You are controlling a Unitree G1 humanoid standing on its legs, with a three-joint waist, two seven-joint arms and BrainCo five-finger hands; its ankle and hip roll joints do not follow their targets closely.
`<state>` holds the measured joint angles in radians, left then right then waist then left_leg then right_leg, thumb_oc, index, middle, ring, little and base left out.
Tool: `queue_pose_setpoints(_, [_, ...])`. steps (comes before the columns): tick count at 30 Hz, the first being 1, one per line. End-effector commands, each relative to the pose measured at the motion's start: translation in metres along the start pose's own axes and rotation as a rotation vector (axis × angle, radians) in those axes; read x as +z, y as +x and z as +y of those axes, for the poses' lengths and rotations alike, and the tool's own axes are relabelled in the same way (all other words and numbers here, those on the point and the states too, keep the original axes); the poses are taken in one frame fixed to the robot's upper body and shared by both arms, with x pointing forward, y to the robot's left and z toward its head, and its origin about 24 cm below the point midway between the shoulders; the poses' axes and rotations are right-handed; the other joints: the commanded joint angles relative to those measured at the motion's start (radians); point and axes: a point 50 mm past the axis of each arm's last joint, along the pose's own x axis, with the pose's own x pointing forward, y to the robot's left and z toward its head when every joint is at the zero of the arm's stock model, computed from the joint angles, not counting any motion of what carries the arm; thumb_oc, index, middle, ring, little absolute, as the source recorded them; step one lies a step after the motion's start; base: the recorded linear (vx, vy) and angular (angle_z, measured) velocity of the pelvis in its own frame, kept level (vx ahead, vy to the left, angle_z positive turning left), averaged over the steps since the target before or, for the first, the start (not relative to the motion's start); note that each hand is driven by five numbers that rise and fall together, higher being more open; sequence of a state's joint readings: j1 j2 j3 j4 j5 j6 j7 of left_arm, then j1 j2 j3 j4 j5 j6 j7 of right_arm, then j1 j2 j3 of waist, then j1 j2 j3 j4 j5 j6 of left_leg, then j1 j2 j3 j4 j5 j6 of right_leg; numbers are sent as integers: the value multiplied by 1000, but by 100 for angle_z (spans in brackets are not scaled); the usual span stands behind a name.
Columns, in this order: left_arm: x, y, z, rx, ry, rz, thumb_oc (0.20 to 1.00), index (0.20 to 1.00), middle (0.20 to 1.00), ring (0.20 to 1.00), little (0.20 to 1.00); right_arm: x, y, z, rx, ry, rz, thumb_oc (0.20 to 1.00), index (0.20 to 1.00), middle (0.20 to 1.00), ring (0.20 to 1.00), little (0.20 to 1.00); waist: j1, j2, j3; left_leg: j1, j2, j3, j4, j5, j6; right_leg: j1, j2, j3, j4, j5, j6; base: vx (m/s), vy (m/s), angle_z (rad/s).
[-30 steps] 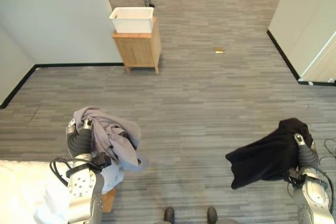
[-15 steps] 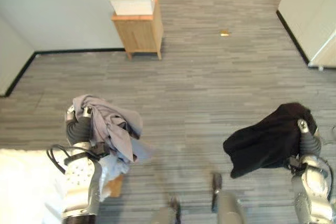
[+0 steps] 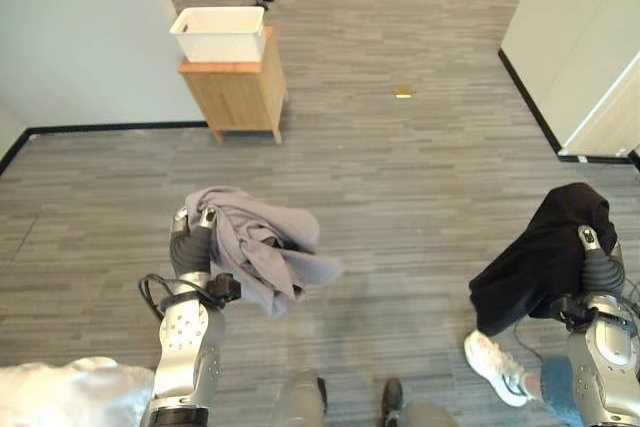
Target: Pick up bed clothes into laundry basket.
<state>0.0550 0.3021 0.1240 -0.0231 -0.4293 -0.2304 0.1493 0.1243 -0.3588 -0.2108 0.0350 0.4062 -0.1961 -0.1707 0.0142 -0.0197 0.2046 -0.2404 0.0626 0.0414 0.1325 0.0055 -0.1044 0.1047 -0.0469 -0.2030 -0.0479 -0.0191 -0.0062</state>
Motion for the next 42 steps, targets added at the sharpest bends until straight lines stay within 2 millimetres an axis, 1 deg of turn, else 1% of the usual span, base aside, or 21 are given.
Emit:
queue_pose_setpoints(1, [31,0,7,-21,8,-145,200,200,200,200,200,30,16,11,64,-11,-156,200,200,200,200,200,45,-1,-53,20,-55,0,-104,146,22,159,-11,67,1,-103,78,703,97,-23])
queue_pose_setpoints(3, [28,1,6,-13,-4,-142,200,200,200,200,200,27,14,20,106,-17,-149,200,200,200,200,200,46,-8,-78,45,-74,8,-89,124,42,172,-39,59,16,-121,92,468,126,-49])
queue_pose_setpoints(6, [29,1,3,-31,28,-138,200,200,200,200,200,23,14,29,121,7,-134,200,200,200,200,200,58,-30,-102,104,-119,46,-82,60,100,98,-144,53,242,35,160,388,148,-32])
queue_pose_setpoints(7, [29,1,3,-31,28,-138,200,200,200,200,200,23,14,29,121,7,-135,200,200,200,200,200,59,-30,-103,103,-119,48,-83,60,100,95,-143,55,243,35,160,447,284,-26])
queue_pose_setpoints(8, [31,3,4,-34,72,-139,200,200,200,200,200,24,15,38,159,17,-137,200,200,200,200,200,56,-10,-94,172,-128,54,-104,28,136,18,-193,43,483,191,164,424,295,-27])
queue_pose_setpoints(11, [35,11,6,-33,140,-152,200,200,200,200,200,27,16,47,191,56,-146,200,200,200,200,200,20,27,-71,273,-106,52,-145,-6,151,-141,-202,-21,618,151,150,447,213,3])
queue_pose_setpoints(15, [41,22,2,-46,155,-181,200,200,200,200,200,34,22,47,194,102,-163,200,200,200,200,200,-40,25,-44,378,-93,12,-177,-42,128,-293,-150,-58,474,77,134,440,-48,33])
queue_pose_setpoints(19, [39,24,2,-40,152,-172,200,200,200,200,200,34,23,40,159,105,-166,200,200,200,200,200,-66,5,-43,451,-74,-15,-200,-100,99,-308,-96,-33,207,92,148,452,-148,39])
queue_pose_setpoints(21, [37,24,4,-24,154,-168,200,200,200,200,200,33,21,29,120,82,-160,200,200,200,200,200,-85,-7,-59,529,-44,-42,-202,-136,64,-328,-59,-43,-25,161,180,706,-273,26])
queue_pose_setpoints(24, [39,28,2,-22,151,-187,200,200,200,200,200,31,19,11,64,44,-151,200,200,200,200,200,-112,-15,-82,573,-13,-88,-165,-145,40,-337,-56,29,-11,184,187,595,-311,44])
queue_pose_setpoints(26, [38,27,5,6,143,-184,200,200,200,200,200,32,22,8,48,23,-163,200,200,200,200,200,-105,-5,-88,569,10,-87,-60,-99,8,-316,-68,-13,12,206,169,516,-302,89])
queue_pose_setpoints(29, [32,25,11,45,115,-158,200,200,200,200,200,31,28,12,72,29,-153,200,200,200,200,200,-95,5,-83,420,36,-89,394,161,-38,-213,-34,-35,40,127,100,441,-317,-9])
queue_pose_setpoints(30, [32,25,11,45,115,-158,200,200,200,200,200,31,28,12,72,29,-153,200,200,200,200,200,-97,6,-84,417,37,-91,398,159,-39,-214,-34,-37,40,126,100,520,-489,-33])
queue_pose_setpoints(31, [34,26,14,48,122,-153,200,200,200,200,200,33,32,10,59,37,-151,200,200,200,200,200,-58,-25,-54,263,42,-42,638,205,-35,-99,-20,-33,1,87,53,546,-512,-8])
queue_pose_setpoints(33, [34,29,10,30,125,-149,200,200,200,200,200,35,35,7,39,37,-151,200,200,200,200,200,-20,-51,-27,117,9,-12,785,139,-12,-17,-11,-5,-26,50,31,609,-451,2])
queue_pose_setpoints(35, [33,35,1,13,103,-146,200,200,200,200,200,35,37,14,60,68,-153,200,200,200,200,200,11,-48,-13,-1,-29,-7,738,84,4,41,-5,19,-33,22,32,507,-161,-35])
queue_pose_setpoints(37, [29,35,-5,-12,100,-133,200,200,200,200,200,38,38,24,105,84,-161,200,200,200,200,200,37,-41,-22,-52,-72,-22,542,89,15,76,-3,45,-31,-4,39,568,-46,-46])
queue_pose_setpoints(38, [28,34,-6,-22,107,-130,200,200,200,200,200,38,38,29,134,72,-163,200,200,200,200,200,50,-33,-31,-55,-95,-29,406,100,20,97,4,59,-28,-22,42,413,-5,-45])
queue_pose_setpoints(39, [28,33,-6,-22,108,-130,200,200,200,200,200,38,38,29,134,72,-163,200,200,200,200,200,51,-36,-31,-53,-97,-28,401,103,20,97,1,59,-28,-22,42,630,16,-55])
queue_pose_setpoints(40, [26,28,-8,-42,106,-126,200,200,200,200,200,45,41,48,226,48,-190,200,200,200,200,200,93,-17,-54,-29,-135,-91,149,111,35,126,25,90,-15,-58,47,444,6,-57])
queue_pose_setpoints(42, [26,20,-12,-72,103,-133,200,200,200,200,200,55,44,60,295,24,-238,200,200,200,200,200,118,-28,-73,38,-144,-106,31,98,42,150,22,85,18,-81,55,630,-30,-69])
